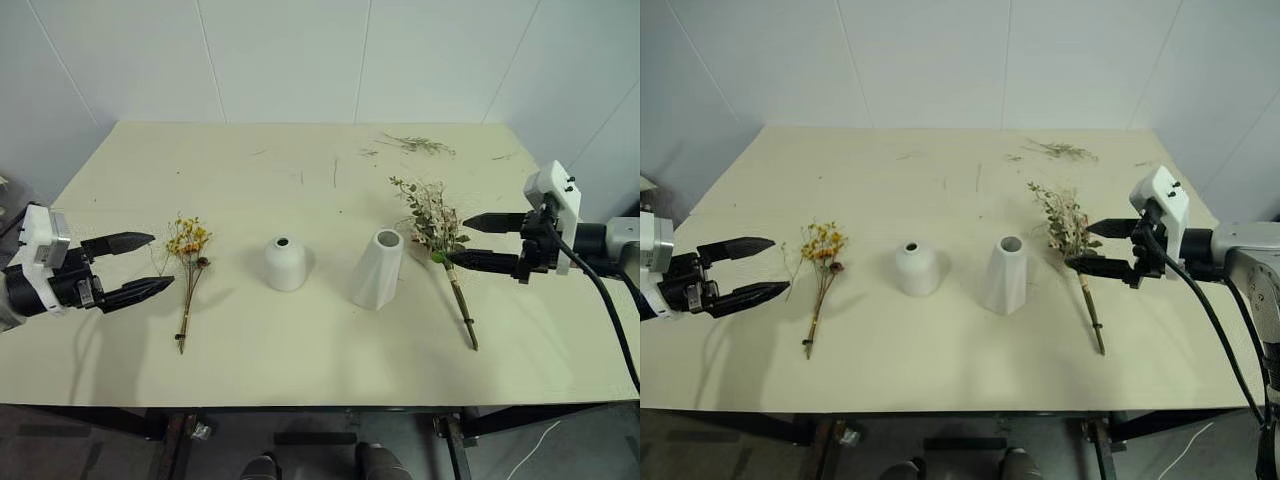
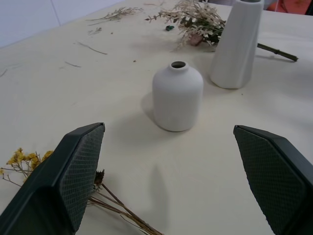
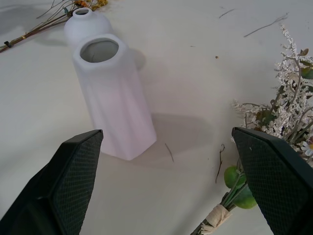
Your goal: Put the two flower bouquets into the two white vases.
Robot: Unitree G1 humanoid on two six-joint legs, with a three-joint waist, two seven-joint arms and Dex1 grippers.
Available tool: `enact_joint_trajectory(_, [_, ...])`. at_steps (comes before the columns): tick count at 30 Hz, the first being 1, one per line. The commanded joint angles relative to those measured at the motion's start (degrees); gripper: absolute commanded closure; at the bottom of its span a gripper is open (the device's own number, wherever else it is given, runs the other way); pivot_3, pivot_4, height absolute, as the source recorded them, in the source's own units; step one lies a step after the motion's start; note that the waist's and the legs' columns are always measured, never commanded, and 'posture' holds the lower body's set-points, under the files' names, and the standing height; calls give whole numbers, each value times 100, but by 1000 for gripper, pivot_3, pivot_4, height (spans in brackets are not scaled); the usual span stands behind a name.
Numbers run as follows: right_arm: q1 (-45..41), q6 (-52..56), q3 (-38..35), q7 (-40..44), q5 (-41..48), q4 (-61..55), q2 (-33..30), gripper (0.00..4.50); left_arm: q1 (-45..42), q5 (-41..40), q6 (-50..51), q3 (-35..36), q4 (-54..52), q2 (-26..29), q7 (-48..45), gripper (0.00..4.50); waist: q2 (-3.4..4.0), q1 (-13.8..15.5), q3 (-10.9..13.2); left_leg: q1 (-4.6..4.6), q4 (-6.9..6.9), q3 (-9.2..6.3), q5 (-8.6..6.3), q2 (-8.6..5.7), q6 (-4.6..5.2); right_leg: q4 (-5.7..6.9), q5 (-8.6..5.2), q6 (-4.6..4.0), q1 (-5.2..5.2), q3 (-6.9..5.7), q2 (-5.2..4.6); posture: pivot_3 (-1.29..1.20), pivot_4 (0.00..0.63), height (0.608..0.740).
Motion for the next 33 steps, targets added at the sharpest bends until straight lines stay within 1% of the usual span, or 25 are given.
enact_joint_trajectory(1, [26, 23, -368, -117, 139, -255, -63, 35, -175, -15, -73, -14, -40, -3, 8, 0, 0, -7, 0, 0, 0, 0, 0, 0, 0, 0, 0, 0, 0, 0, 0, 0, 150, 740])
enact_joint_trajectory(6, [210, -4, -525, -206, 198, -355, -70, 35, -312, -47, -58, -133, 16, -87, -5, 0, 0, -5, 0, 0, 0, 0, 0, 0, 0, 5, 0, 1, 0, 0, 0, 0, 150, 740])
enact_joint_trajectory(11, [221, 4, -545, -199, 239, -459, -112, 35, -555, 61, -180, -332, 222, -141, -47, 0, 0, 4, 0, 2, 7, -1, 0, 0, 0, 13, 0, 1, 0, 0, 1, 0, 150, 740])
enact_joint_trajectory(15, [-36, -735, -630, 164, 352, -463, 111, 35, -390, 78, 130, -181, -388, -281, 744, 0, 0, -19, 0, 2, 13, 0, 0, -1, 0, 16, 1, 3, 2, 1, 0, 0, 150, 740])
enact_joint_trajectory(18, [-93, -878, -456, 433, 393, -393, 148, 35, -263, 76, 161, 113, -655, -435, 1303, 0, -1, -9, 0, 3, 13, -2, 0, 1, 0, 23, 1, 5, 1, 1, 2, 0, 150, 740])
enact_joint_trajectory(19, [-130, -1016, -439, 541, 418, -299, 235, 35, -168, 98, 380, 171, -840, -461, 1618, 0, -1, -15, 0, 3, 13, -3, 0, 1, 0, 24, 1, 5, 1, 1, 2, 0, 150, 740])
enact_joint_trajectory(21, [-237, -1294, -346, 790, 355, -77, 306, 35, 15, 83, 1196, 168, -1301, -415, 2316, 0, -2, -14, 0, 4, 14, -2, 0, 1, 0, 25, 1, 5, 1, 1, 2, 0, 150, 740])
enact_joint_trajectory(23, [-363, -1375, -249, 884, 312, 23, 365, 35, 69, -23, 1605, 182, -1546, -406, 2593, 0, -1, -8, 0, 3, 21, -2, 0, -2, 1, 30, 2, 7, 2, 3, 0, 0, 150, 740])
enact_joint_trajectory(26, [-556, -1484, -169, 1138, 334, 282, 410, 35, -24, -32, 2440, 40, -2015, -470, 3325, 0, -2, 4, 0, 3, 35, -4, 0, -2, 0, 42, 2, 7, 2, 2, 1, 0, 150, 740])
enact_joint_trajectory(30, [-720, -1662, -42, 1311, 84, 718, 376, 35, -232, -217, 3765, -188, -2732, -472, 4120, 0, -3, 12, 0, 3, 54, -7, -1, -7, 0, 38, 5, 11, 16, 2, 0, 0, 150, 740])
enact_joint_trajectory(33, [-832, -1692, 22, 1267, 29, 827, 510, 35, -376, -307, 4272, -194, -2991, -623, 4485, 0, -3, 7, 0, 3, 62, -8, -1, -7, 0, 41, 6, 12, 17, 2, 0, 0, 150, 740])
